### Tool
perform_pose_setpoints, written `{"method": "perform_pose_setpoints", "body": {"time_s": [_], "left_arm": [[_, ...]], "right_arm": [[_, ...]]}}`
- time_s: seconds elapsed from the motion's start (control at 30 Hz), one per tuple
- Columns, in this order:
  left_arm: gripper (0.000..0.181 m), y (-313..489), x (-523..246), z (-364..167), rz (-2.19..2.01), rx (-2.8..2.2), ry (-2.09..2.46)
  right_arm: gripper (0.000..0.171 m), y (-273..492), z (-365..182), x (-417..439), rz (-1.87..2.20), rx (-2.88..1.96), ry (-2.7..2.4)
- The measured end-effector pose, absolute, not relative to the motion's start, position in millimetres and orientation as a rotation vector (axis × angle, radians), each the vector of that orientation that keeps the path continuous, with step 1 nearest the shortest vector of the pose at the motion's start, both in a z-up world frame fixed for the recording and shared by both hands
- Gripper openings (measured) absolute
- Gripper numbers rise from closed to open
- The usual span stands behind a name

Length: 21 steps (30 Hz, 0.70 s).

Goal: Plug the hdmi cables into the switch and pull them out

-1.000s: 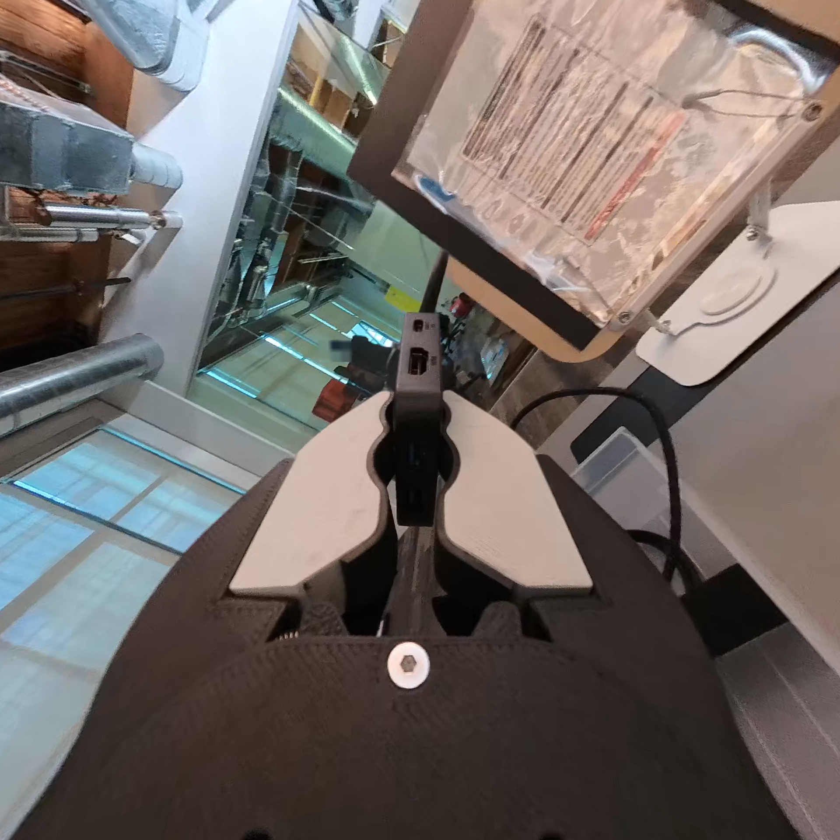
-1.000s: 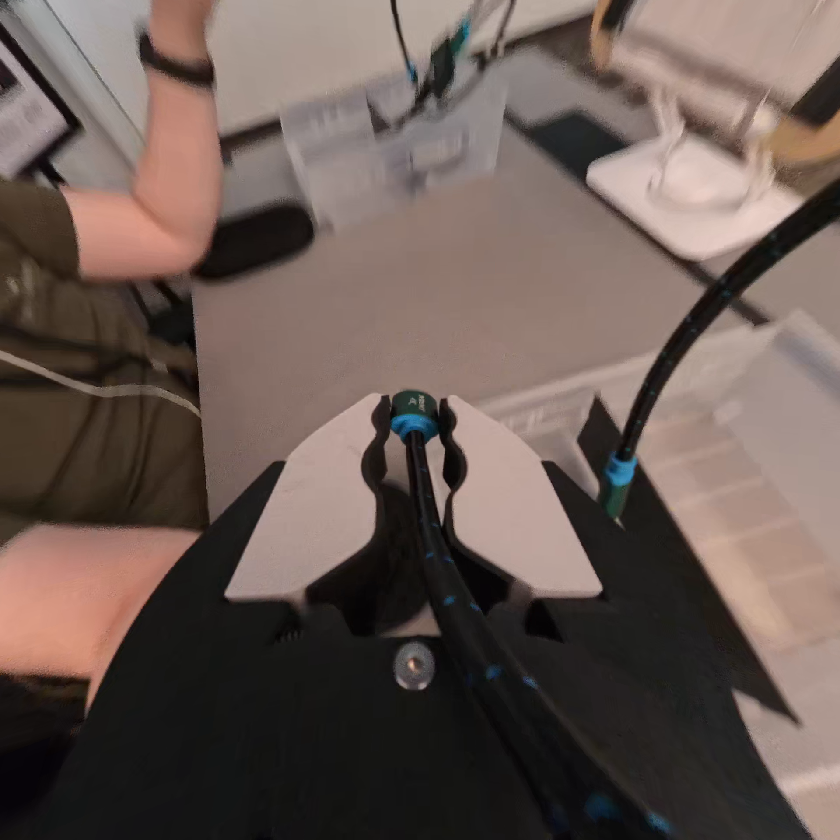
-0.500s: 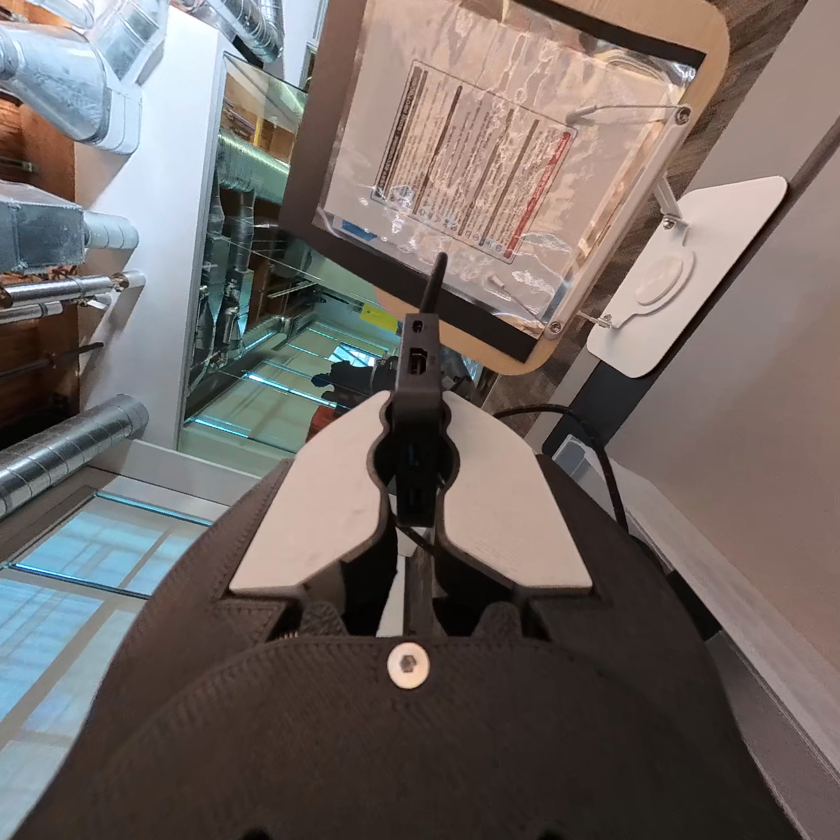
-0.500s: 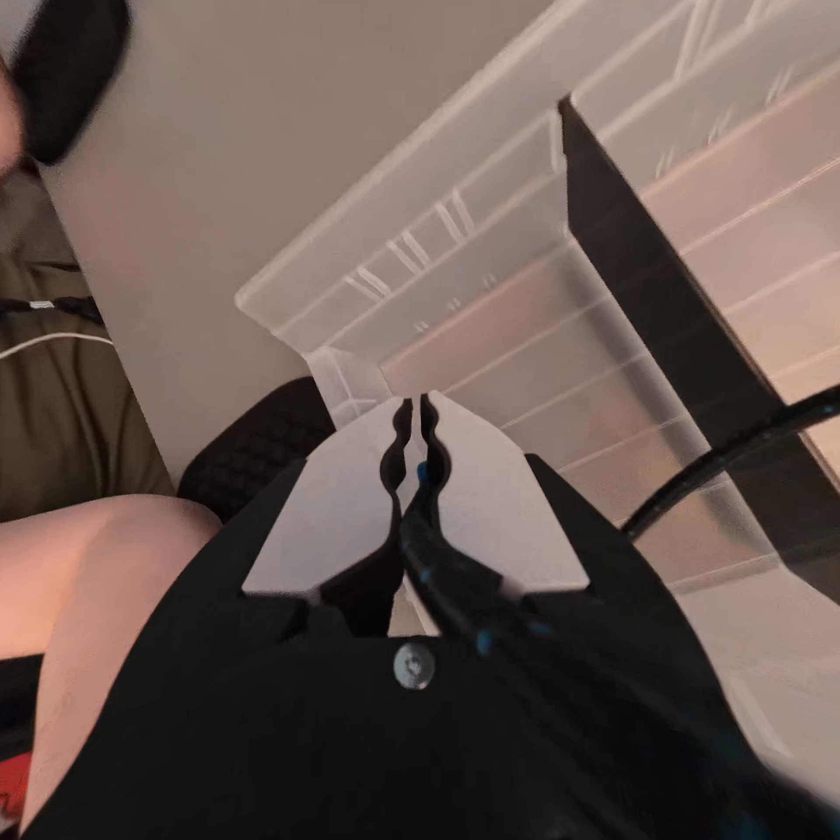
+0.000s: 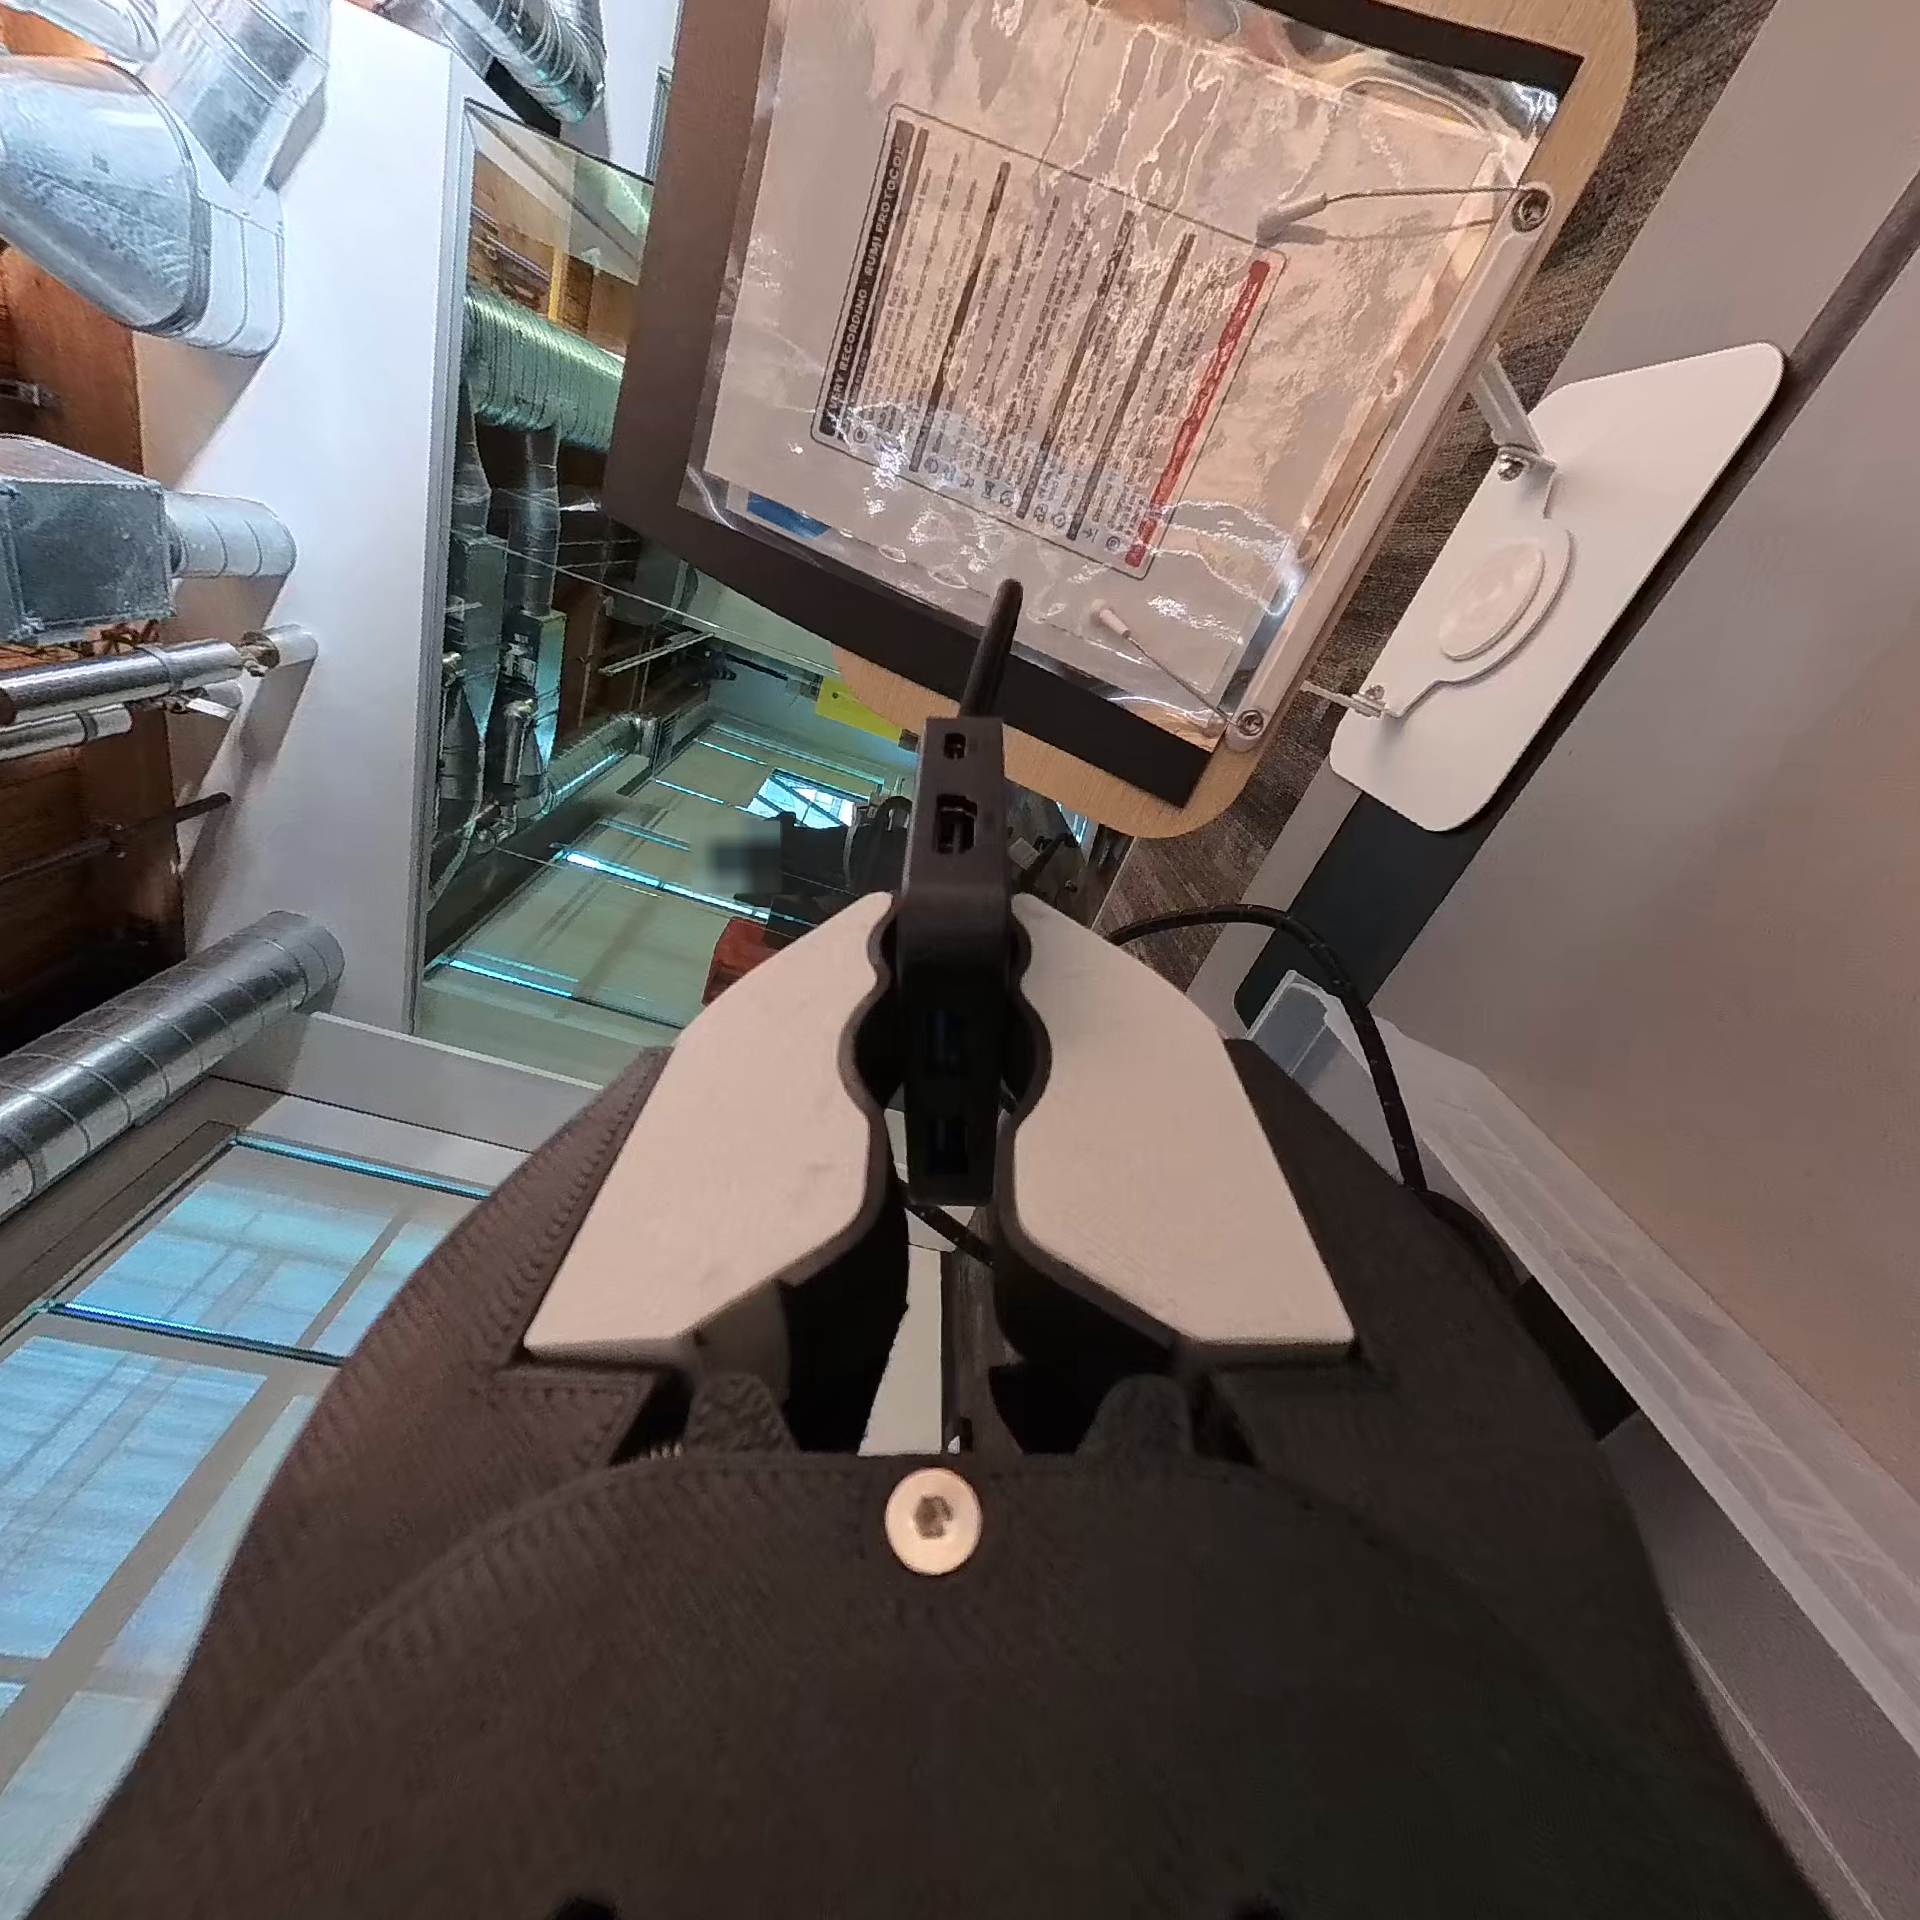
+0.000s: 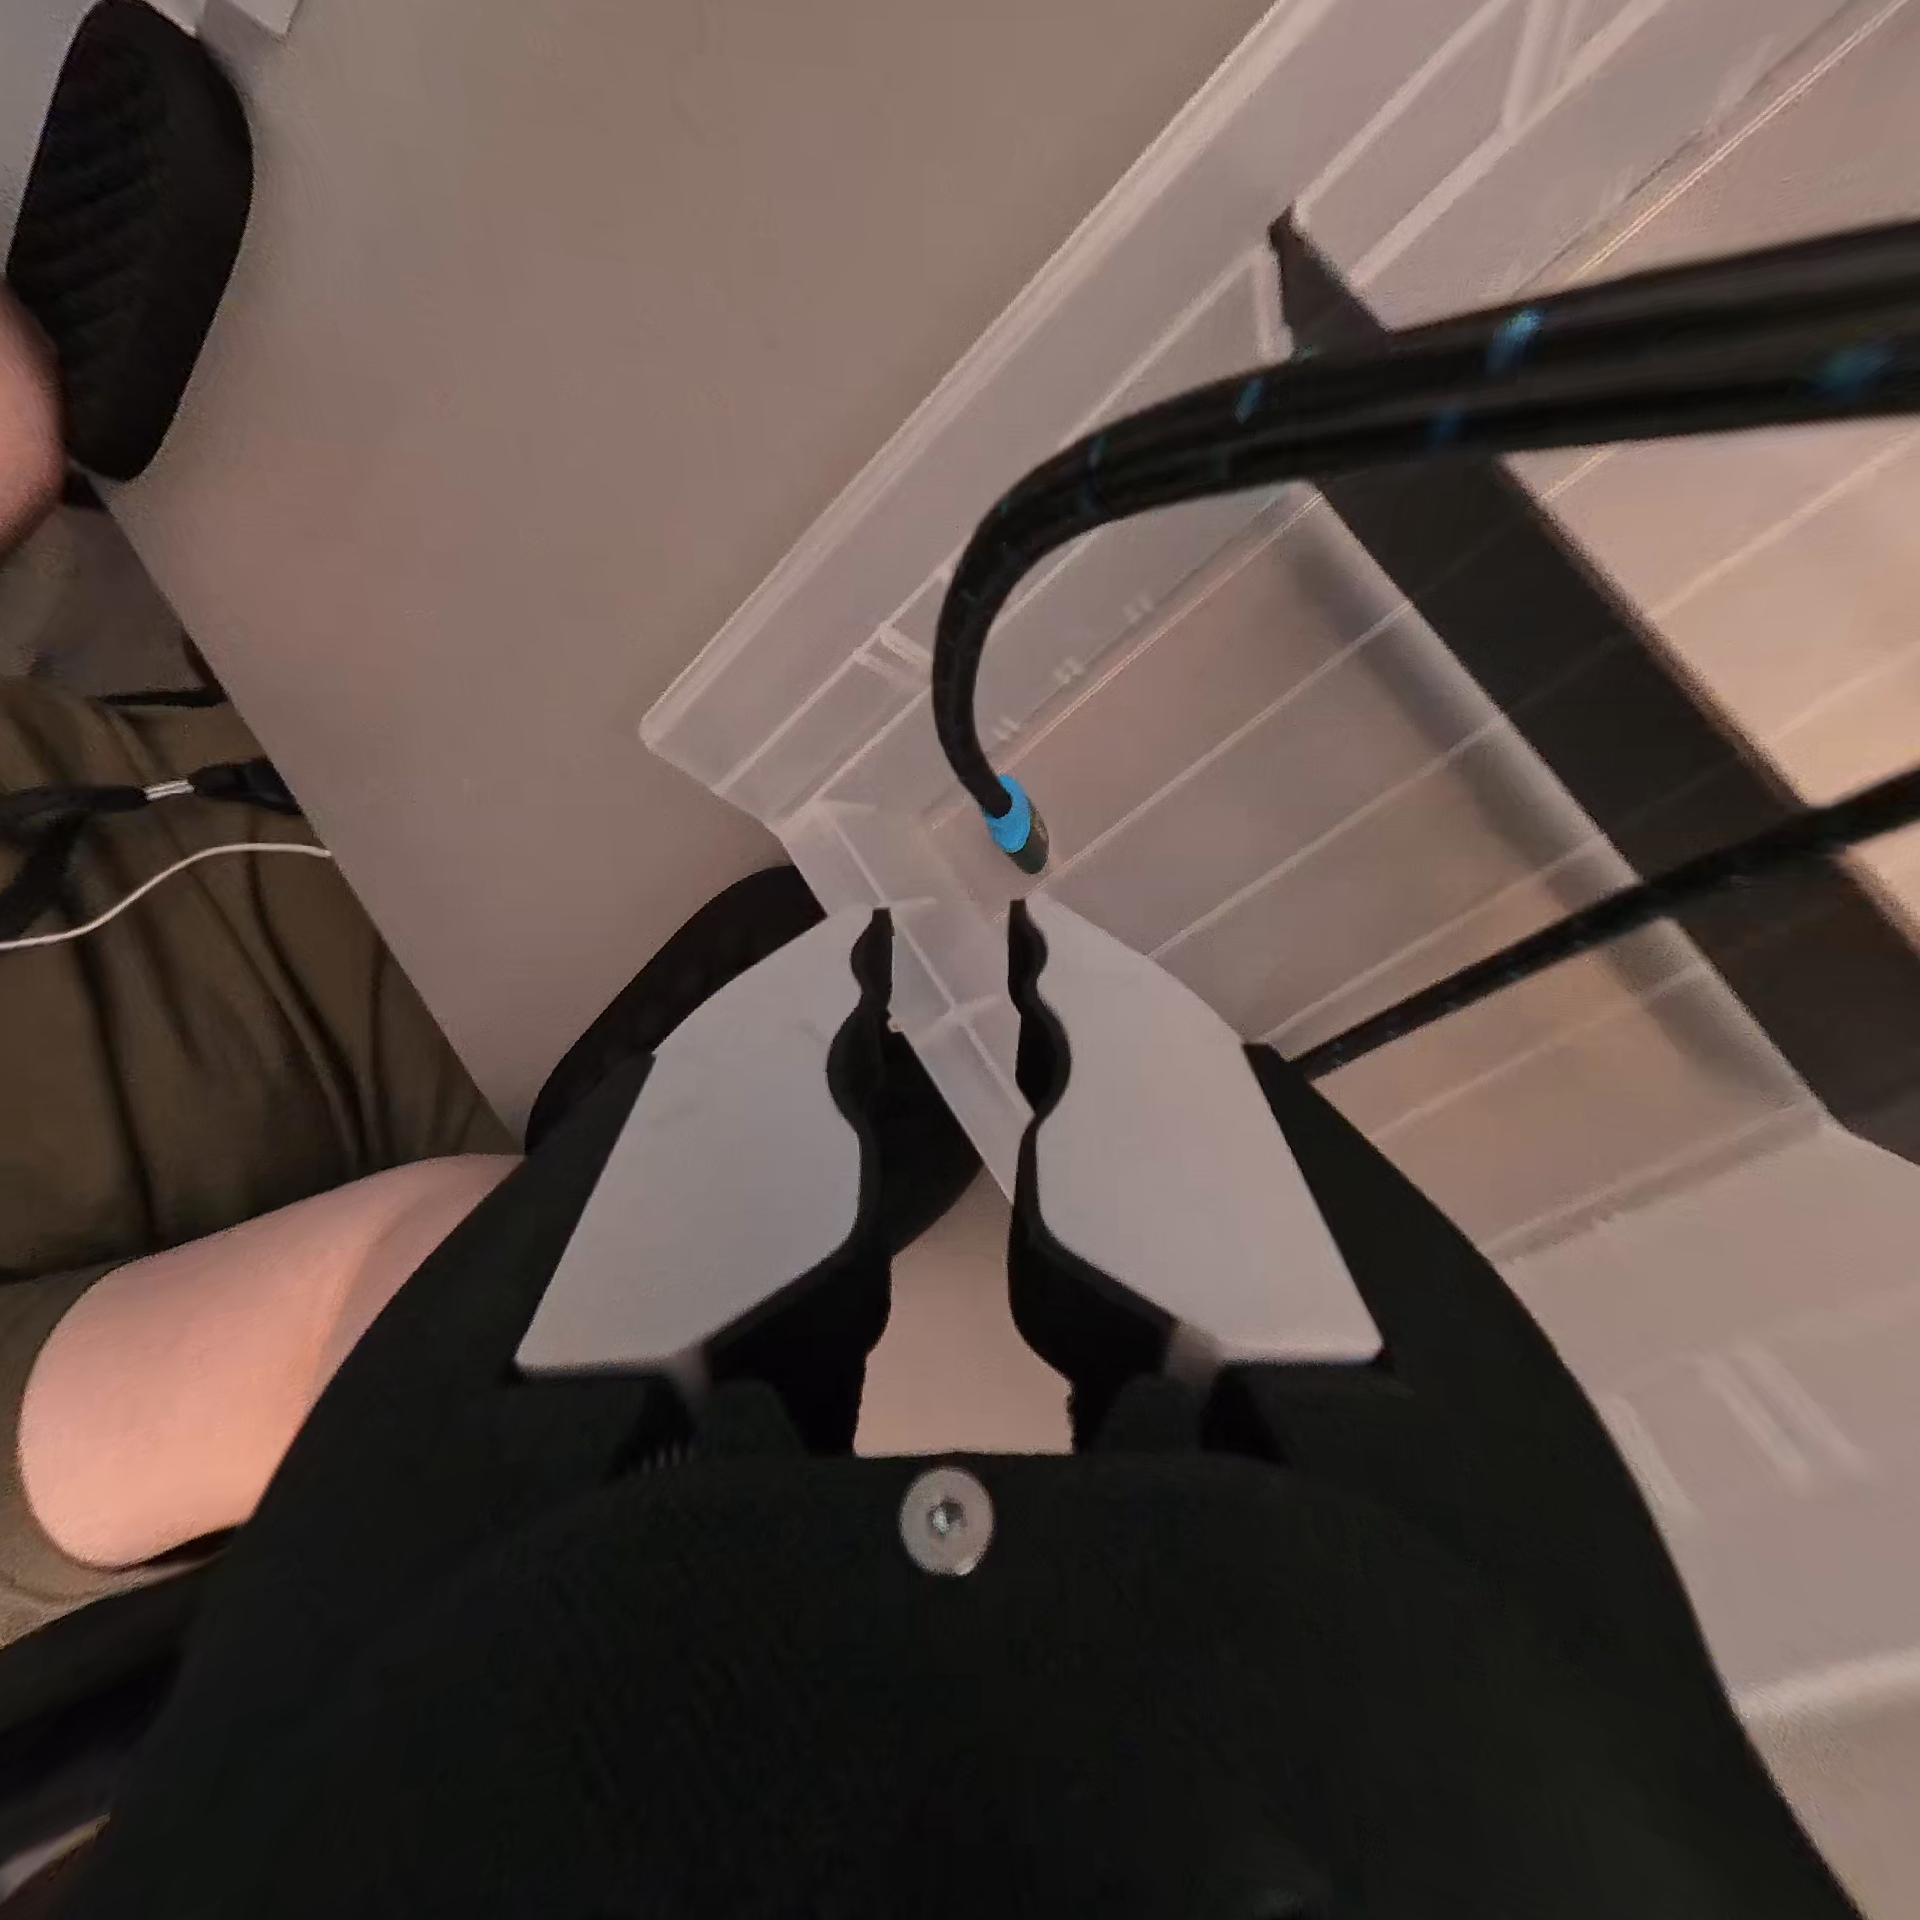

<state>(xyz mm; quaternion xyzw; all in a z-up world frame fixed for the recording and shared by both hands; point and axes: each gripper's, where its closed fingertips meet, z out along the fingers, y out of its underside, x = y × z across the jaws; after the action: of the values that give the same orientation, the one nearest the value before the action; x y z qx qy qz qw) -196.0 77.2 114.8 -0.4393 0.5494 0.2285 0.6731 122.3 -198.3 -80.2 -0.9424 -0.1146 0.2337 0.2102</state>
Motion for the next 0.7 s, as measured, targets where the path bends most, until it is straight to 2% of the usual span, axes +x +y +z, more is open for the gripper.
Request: {"method": "perform_pose_setpoints", "body": {"time_s": [0.2,0.3,0.47,0.6,0.63,0.7], "left_arm": [[0.016,77.0,-196.2,113.4,0.534,-0.989,1.246],[0.016,75.5,-194.5,112.3,0.532,-0.985,1.254],[0.016,75.7,-191.3,108.2,0.547,-0.985,1.271],[0.016,74.6,-187.2,104.2,0.555,-0.98,1.29],[0.015,74.2,-186.1,103.4,0.555,-0.979,1.294],[0.015,73.2,-184.1,101.8,0.555,-0.976,1.301]], "right_arm": [[0.023,-177.8,-55.2,204.2,0.037,-2.474,-0.119],[0.025,-158.0,-43.1,232.1,-0.034,-2.331,-0.018],[0.034,-132.7,-30.2,239.1,-0.178,-2.199,-0.122],[0.034,-120.7,-6.3,219.3,-0.381,-2.072,-0.374],[0.033,-118.1,0.7,214.8,-0.426,-2.038,-0.411],[0.019,-115.1,7.2,210.4,-0.466,-2.034,-0.421]]}}
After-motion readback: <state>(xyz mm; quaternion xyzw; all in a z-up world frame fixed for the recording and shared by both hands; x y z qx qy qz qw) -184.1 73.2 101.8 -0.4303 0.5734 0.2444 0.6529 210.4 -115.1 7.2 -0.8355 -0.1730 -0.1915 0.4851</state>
